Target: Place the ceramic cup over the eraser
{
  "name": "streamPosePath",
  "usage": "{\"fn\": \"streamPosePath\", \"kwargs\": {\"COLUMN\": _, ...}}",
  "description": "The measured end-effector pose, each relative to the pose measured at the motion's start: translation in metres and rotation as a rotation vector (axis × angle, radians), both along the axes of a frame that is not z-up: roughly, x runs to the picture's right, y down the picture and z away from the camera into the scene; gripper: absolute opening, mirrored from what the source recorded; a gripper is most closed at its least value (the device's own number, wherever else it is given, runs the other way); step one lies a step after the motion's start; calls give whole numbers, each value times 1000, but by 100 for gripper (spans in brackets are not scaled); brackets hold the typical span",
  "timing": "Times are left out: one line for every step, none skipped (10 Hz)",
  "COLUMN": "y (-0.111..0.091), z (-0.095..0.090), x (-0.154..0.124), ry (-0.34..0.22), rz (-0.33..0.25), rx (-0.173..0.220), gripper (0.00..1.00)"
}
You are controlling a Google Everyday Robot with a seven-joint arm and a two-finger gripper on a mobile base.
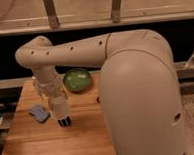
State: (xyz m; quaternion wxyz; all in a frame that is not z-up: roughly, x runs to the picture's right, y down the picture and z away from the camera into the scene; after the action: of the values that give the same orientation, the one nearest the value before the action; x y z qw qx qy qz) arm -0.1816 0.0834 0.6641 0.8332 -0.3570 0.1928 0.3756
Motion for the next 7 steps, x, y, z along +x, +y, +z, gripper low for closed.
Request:
{"fn": "streamPosePath", "kwargs": {"y": 3, "z": 3, "x": 0, "ry": 1, "rz": 0, "rx": -9, "gripper": 0}}
{"fn": "streamPosePath", "kwargs": {"y": 6, "z": 7, "x": -1, "ry": 3, "rz": 0, "rx": -20, "gripper": 0}}
{"fn": "streamPosePath", "kwargs": {"y": 8, "z": 10, "x": 0, "ry": 6, "rz": 1, "rx": -31, "gripper": 0}}
{"fn": "streamPosePath", "kwargs": {"y": 9, "z": 14, "x": 1, "ry": 10, "rz": 3, "rx": -40, "gripper": 0}}
{"fn": "streamPosePath", "kwargs": {"y": 11, "z": 18, "x": 1, "ry": 10, "rz": 5, "rx": -48, "gripper": 0}}
{"fn": "streamPosePath", "kwargs": {"y": 12, "z": 22, "x": 0, "ry": 7, "rz": 0, "rx": -53, "gripper": 0}}
{"fn": "streamPosePath", "kwargs": {"y": 13, "z": 20, "x": -4, "ry": 0, "rz": -2, "rx": -53, "gripper": 0}}
